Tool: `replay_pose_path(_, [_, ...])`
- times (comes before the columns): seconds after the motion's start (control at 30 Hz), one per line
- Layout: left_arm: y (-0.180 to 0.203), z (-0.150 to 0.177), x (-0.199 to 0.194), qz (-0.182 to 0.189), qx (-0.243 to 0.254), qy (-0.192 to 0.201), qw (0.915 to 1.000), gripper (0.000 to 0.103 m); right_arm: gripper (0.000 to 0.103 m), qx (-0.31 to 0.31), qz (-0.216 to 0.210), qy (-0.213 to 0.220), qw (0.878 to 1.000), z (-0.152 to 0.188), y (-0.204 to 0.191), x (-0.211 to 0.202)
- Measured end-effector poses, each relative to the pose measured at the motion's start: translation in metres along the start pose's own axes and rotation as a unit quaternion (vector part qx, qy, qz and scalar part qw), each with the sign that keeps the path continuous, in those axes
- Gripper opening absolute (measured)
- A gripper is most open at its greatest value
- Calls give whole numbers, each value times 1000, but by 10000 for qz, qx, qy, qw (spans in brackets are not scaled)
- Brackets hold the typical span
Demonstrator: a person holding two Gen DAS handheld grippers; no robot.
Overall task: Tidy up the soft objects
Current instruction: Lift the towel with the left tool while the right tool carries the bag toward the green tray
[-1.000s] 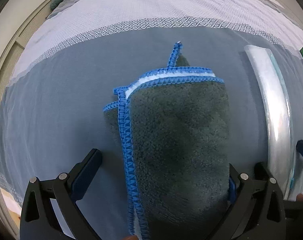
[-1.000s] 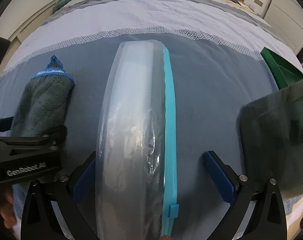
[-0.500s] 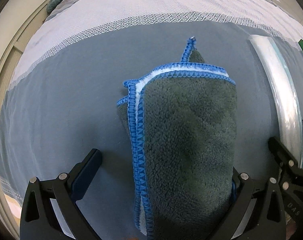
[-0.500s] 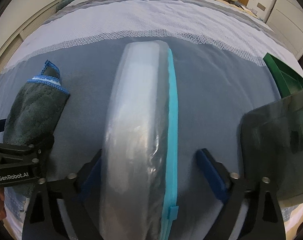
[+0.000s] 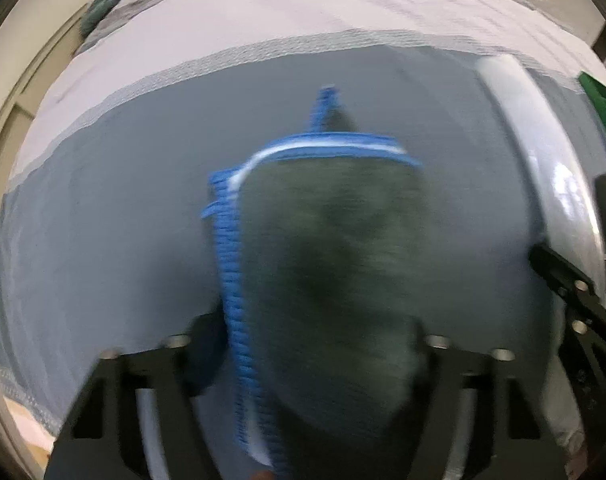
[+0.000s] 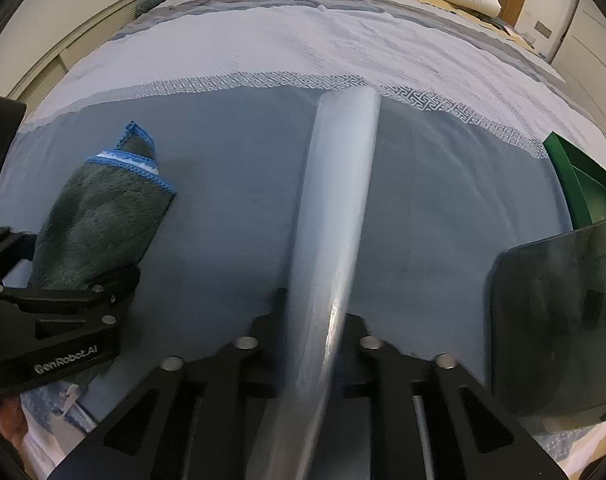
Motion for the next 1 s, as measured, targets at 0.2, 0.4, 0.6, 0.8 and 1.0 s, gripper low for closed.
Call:
replay_pose_path(0.2, [8,-2,-7,-68,55,124,9999,30,3,-24,-47,66,10000,0,2,-6])
replay_pose_path(0.4, [6,3,-18,-106,-36,249,9996,27,3,20,-49,230,9997,-1,7,-15])
replay_pose_path(0.6, [2,0,-32,-191,-146,347,9991,26,3,23,-63,406,9992,-5,12,-31])
replay_pose_path(0.8, [-5,0,-54,-254,-325,565,9975,26,3,33,-80,654,9978,-2,15,-62])
replay_pose_path(1.0, [-4,2,-91,-276,-542,916,9939,26,3,-24,-128,1022,9947,3,23,-106])
Point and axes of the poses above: each gripper's, at about its wrist camera, not at the fingertips, and x roughly the way its jaws point, y to its right, z to its underside, the point moved 7 cm from there along x, roughly the way its jaws point, and after that the axes turned 7 degrees about y, right-handed, at the moved point
